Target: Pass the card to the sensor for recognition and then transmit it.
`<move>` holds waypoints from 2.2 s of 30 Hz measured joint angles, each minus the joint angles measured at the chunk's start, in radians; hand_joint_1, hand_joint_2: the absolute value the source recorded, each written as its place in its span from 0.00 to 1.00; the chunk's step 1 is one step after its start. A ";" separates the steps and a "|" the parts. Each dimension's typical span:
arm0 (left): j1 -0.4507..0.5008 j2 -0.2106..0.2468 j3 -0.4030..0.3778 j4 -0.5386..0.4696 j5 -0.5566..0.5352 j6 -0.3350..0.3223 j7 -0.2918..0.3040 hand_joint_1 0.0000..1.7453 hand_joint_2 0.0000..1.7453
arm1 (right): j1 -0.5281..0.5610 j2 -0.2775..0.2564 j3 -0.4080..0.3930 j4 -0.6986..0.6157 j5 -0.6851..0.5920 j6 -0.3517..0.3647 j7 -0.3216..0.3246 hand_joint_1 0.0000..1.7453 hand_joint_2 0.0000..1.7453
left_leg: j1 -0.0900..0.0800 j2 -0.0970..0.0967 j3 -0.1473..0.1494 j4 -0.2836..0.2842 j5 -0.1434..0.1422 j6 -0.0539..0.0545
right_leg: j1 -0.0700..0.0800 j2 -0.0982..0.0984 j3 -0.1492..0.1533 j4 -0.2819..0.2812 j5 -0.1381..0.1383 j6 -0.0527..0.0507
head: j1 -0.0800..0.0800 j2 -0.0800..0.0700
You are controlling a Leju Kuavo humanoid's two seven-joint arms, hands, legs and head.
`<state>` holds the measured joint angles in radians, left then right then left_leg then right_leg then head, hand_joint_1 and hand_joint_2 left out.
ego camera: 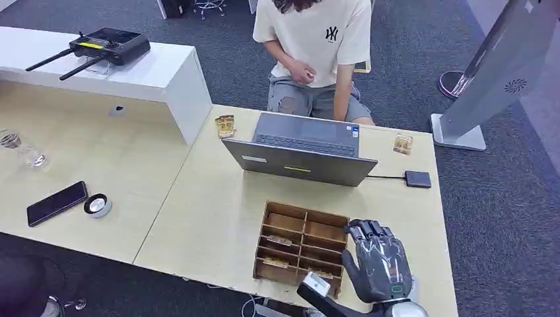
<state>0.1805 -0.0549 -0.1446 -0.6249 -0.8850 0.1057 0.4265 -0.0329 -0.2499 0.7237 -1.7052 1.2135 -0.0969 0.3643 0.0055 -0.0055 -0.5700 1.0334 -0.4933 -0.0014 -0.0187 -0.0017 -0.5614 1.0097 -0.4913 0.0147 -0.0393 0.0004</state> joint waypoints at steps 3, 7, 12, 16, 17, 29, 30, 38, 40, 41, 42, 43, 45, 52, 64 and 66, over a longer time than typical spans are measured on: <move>0.002 0.006 -0.016 -0.001 0.018 0.000 0.011 0.00 1.00 | -0.001 0.002 0.003 0.010 -0.026 0.001 -0.018 0.41 1.00 | 0.000 0.000 0.000 0.000 0.000 0.000 | 0.000 0.000 0.000 0.000 0.000 0.000 | 0.000 0.000; 0.010 0.016 -0.036 -0.012 0.039 0.002 0.023 0.00 1.00 | -0.003 0.011 0.009 0.028 -0.044 -0.001 -0.031 0.41 1.00 | 0.000 0.000 0.000 0.000 0.000 0.000 | 0.000 0.000 0.000 0.000 0.000 0.000 | 0.000 0.000; 0.014 0.030 -0.068 -0.020 0.068 0.010 0.032 0.00 1.00 | -0.010 0.029 0.024 0.044 -0.062 -0.006 -0.048 0.42 1.00 | 0.000 0.000 0.000 0.000 0.000 0.000 | 0.000 0.000 0.000 0.000 0.000 0.000 | 0.000 0.000; 0.013 0.033 -0.080 -0.020 0.078 0.011 0.035 0.00 1.00 | -0.012 0.046 0.029 0.060 -0.062 -0.010 -0.051 0.41 1.00 | 0.000 0.000 0.000 0.000 0.000 0.000 | 0.000 0.000 0.000 0.000 0.000 0.000 | 0.000 0.000; 0.013 0.035 -0.084 -0.021 0.079 0.011 0.035 0.00 1.00 | -0.013 0.049 0.029 0.063 -0.062 -0.011 -0.051 0.41 1.00 | 0.000 0.000 0.000 0.000 0.000 0.000 | 0.000 0.000 0.000 0.000 0.000 0.000 | 0.000 0.000; 0.013 0.046 -0.114 -0.028 0.092 0.013 0.045 0.00 1.00 | -0.025 0.068 0.031 0.100 -0.060 -0.011 -0.051 0.47 1.00 | 0.000 0.000 0.000 0.000 0.000 0.000 | 0.000 0.000 0.000 0.000 0.000 0.000 | 0.000 0.000; 0.013 0.048 -0.119 -0.029 0.095 0.014 0.046 0.00 1.00 | -0.026 0.068 0.031 0.103 -0.058 -0.010 -0.051 0.48 1.00 | 0.000 0.000 0.000 0.000 0.000 -0.001 | 0.000 0.000 0.000 0.000 0.000 0.000 | 0.000 0.000; 0.013 0.061 -0.158 -0.034 0.135 0.024 0.063 0.00 1.00 | -0.030 0.069 0.032 0.131 -0.048 -0.009 -0.050 0.45 1.00 | 0.000 0.000 0.000 0.000 0.000 -0.001 | 0.000 0.000 0.000 0.000 0.000 0.000 | 0.000 0.000; 0.013 0.064 -0.168 -0.034 0.140 0.027 0.064 0.00 1.00 | -0.030 0.069 0.032 0.135 -0.046 -0.009 -0.050 0.48 1.00 | 0.000 0.000 0.000 0.000 0.000 -0.001 | 0.000 0.000 0.000 0.000 0.000 0.000 | 0.000 0.000; 0.013 0.065 -0.173 -0.034 0.146 0.029 0.064 0.00 1.00 | -0.030 0.069 0.032 0.137 -0.045 -0.007 -0.048 0.48 1.00 | 0.000 0.000 0.000 0.000 0.000 -0.001 | 0.000 0.000 0.000 0.000 0.000 0.000 | 0.000 0.000; 0.013 0.066 -0.176 -0.034 0.149 0.031 0.066 0.00 1.00 | -0.030 0.069 0.032 0.137 -0.044 -0.005 -0.047 0.48 1.00 | 0.000 0.000 0.000 0.000 0.000 -0.001 | 0.000 0.000 0.000 0.000 0.000 0.000 | 0.000 0.000; 0.013 0.068 -0.179 -0.034 0.153 0.031 0.066 0.00 1.00 | -0.030 0.069 0.032 0.137 -0.044 -0.002 -0.047 0.47 1.00 | 0.000 0.000 0.000 0.000 0.000 -0.001 | 0.000 0.000 0.000 0.000 0.000 0.000 | 0.000 0.000; 0.013 0.070 -0.184 -0.037 0.158 0.031 0.067 0.00 1.00 | -0.030 0.069 0.032 0.137 -0.044 0.001 -0.046 0.47 1.00 | 0.000 0.000 0.000 0.000 0.000 -0.001 | 0.000 0.000 0.000 0.000 0.000 0.000 | 0.000 0.000; 0.013 0.078 -0.210 -0.042 0.182 0.036 0.080 0.00 1.00 | -0.043 0.068 0.034 0.129 -0.057 0.035 -0.022 0.49 1.00 | 0.000 0.000 0.000 0.000 0.000 -0.001 | 0.000 0.000 0.000 0.000 0.000 0.000 | 0.000 0.000; 0.013 0.085 -0.233 -0.042 0.201 0.045 0.086 0.00 1.00 | -0.044 0.068 0.035 0.130 -0.055 0.034 -0.020 0.48 1.00 | 0.000 0.000 0.000 0.000 0.000 -0.001 | 0.000 0.000 0.000 0.000 0.000 0.000 | 0.000 0.000; 0.013 0.088 -0.241 -0.042 0.208 0.050 0.090 0.00 1.00 | -0.047 0.068 0.036 0.130 -0.057 0.039 -0.015 0.49 1.00 | 0.000 0.000 0.000 0.000 0.000 -0.001 | 0.000 0.000 0.000 0.000 0.000 0.000 | 0.000 0.000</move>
<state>0.1937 0.0332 -0.3857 -0.6668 -0.6771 0.1557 0.5165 -0.0804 -0.1816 0.7595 -1.5755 1.1566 -0.0584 0.3494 0.0057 -0.0054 -0.5701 1.0334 -0.4929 -0.0020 -0.0186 -0.0018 -0.5614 1.0099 -0.4913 0.0147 -0.0393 0.0004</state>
